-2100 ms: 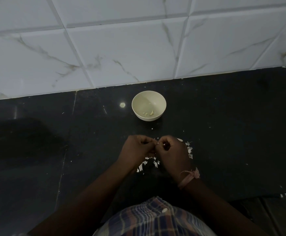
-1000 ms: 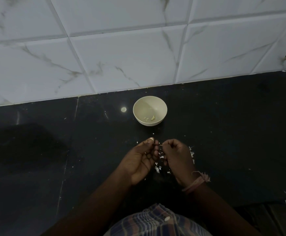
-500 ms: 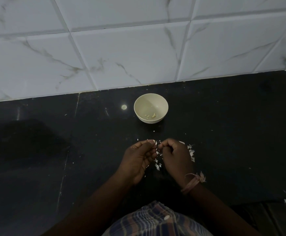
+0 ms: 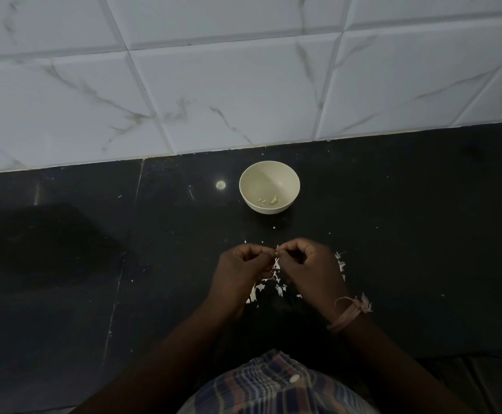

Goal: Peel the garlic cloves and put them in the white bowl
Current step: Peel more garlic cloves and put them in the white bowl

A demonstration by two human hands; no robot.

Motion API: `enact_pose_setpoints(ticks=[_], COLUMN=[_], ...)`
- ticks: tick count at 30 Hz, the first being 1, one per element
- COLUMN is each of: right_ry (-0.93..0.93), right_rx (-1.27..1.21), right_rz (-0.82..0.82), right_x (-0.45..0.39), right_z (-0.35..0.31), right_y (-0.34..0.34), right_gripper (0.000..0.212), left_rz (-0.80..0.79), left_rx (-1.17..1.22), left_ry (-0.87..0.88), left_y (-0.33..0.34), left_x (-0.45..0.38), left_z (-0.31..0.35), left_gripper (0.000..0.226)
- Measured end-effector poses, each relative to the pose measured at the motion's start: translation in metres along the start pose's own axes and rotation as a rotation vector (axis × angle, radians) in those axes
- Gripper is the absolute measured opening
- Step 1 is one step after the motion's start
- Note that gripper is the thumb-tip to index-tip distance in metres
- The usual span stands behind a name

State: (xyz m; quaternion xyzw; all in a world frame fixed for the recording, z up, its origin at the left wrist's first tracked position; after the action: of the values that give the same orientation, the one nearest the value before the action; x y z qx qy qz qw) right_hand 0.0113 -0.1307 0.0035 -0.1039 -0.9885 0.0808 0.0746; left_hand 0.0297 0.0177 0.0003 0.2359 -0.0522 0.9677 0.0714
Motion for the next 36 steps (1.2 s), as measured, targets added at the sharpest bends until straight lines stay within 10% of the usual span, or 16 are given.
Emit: enact_pose_setpoints(ticks=[29,36], right_ry=[-0.006,0.231], right_rx=[0.214,-0.269], right_rz=[-0.018,-0.001], right_x=[-0.008,-0.004], right_z=[0.003,-0.008], right_y=[0.003,0.005], right_gripper=[0.01,0.011], left_rz=[-0.008,-0.068], left_rx=[-0.375,-0.175], left_ry=[0.102,0.104], left_y=[-0.004,0.0], left_x=[-0.009,-0.011], left_z=[0.015,0.009], left_gripper=[0.009,0.006])
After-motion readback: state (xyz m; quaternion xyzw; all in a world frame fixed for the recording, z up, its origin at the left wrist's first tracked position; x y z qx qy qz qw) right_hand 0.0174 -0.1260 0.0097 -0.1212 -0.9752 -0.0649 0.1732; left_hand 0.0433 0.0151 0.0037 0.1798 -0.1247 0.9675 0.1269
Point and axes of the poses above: each hand's wrist, its own x-axis away from the middle knuckle, its own y-axis out of the palm, z = x × y, the point moved 1 cm from there along -x, towards the middle knuckle, and after that the axes turned 12 degrees about -x, right-handed, at the moved point
